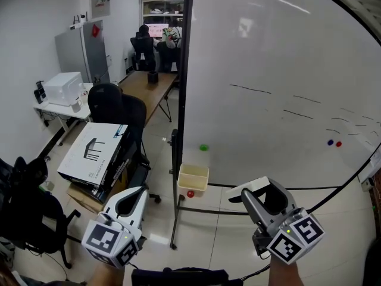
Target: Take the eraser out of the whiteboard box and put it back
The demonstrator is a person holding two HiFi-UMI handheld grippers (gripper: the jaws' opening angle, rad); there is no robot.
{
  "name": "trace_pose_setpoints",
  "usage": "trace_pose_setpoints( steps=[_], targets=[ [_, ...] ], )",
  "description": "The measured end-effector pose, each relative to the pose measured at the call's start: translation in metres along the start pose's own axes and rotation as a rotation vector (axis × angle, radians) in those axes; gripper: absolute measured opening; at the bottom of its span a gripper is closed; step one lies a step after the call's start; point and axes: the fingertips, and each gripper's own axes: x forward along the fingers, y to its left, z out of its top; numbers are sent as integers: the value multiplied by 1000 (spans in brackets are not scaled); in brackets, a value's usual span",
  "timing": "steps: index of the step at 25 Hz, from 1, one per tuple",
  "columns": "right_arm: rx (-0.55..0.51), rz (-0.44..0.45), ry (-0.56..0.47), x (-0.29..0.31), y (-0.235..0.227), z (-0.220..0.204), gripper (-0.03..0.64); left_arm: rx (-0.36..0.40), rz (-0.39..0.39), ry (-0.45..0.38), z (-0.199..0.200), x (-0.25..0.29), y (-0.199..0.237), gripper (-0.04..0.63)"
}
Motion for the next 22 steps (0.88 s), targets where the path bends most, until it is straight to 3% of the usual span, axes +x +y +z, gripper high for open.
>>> trace_pose_setpoints(
  steps=[15, 22],
  targets=[
    [-1, 12, 0, -1, -3, 0, 282, -10, 16, -3, -4, 4, -9, 26],
    [26, 37, 16, 25, -12, -14, 282, -30, 30, 20, -13, 15, -11, 28]
  ],
)
